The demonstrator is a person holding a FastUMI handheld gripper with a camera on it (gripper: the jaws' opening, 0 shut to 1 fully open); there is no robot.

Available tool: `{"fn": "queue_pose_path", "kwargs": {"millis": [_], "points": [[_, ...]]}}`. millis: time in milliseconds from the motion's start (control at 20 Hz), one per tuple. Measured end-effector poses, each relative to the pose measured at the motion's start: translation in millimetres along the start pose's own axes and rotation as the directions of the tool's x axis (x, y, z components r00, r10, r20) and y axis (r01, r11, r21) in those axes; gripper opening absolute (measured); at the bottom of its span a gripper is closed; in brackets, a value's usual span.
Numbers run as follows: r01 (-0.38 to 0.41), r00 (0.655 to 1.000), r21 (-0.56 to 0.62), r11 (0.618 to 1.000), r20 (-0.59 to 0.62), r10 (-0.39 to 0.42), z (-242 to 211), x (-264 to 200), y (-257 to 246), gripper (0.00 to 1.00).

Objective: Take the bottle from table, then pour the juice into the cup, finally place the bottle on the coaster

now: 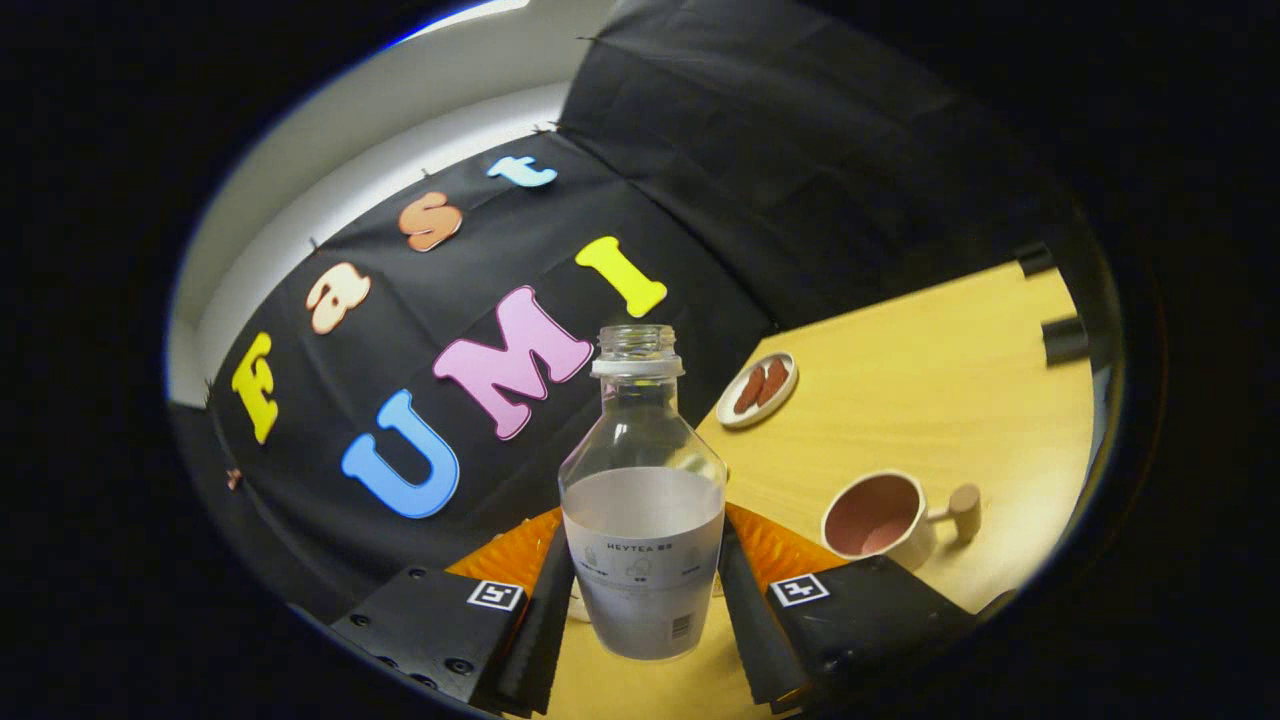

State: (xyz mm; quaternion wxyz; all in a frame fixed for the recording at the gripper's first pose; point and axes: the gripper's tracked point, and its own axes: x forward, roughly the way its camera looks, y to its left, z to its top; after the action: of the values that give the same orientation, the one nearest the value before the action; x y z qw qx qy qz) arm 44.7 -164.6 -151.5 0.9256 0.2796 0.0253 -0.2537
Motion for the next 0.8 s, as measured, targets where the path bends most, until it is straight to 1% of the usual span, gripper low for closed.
{"fn": "queue_pose_path", "kwargs": {"millis": [100, 200, 300, 350, 450, 550, 600, 700, 800], "points": [[0.003, 0.998, -0.148, 0.989, 0.057, 0.005, 16, 2, 15, 0.74], [-0.018, 0.994, -0.27, 0.963, 0.097, 0.046, 30, 7, 39, 0.74], [-0.024, 0.986, -0.391, 0.92, 0.143, 0.086, 37, 12, 59, 0.74], [-0.016, 0.981, -0.451, 0.892, 0.167, 0.102, 39, 16, 66, 0.75], [-0.028, 0.967, -0.554, 0.832, 0.195, 0.163, 37, 24, 88, 0.75], [-0.033, 0.956, -0.624, 0.781, 0.207, 0.206, 26, 36, 104, 0.75], [-0.039, 0.953, -0.639, 0.768, 0.207, 0.221, 17, 44, 108, 0.76], [-0.041, 0.963, -0.65, 0.759, 0.177, 0.203, -11, 65, 103, 0.76], [-0.019, 0.972, -0.67, 0.742, 0.16, 0.169, -36, 82, 91, 0.76]]}}
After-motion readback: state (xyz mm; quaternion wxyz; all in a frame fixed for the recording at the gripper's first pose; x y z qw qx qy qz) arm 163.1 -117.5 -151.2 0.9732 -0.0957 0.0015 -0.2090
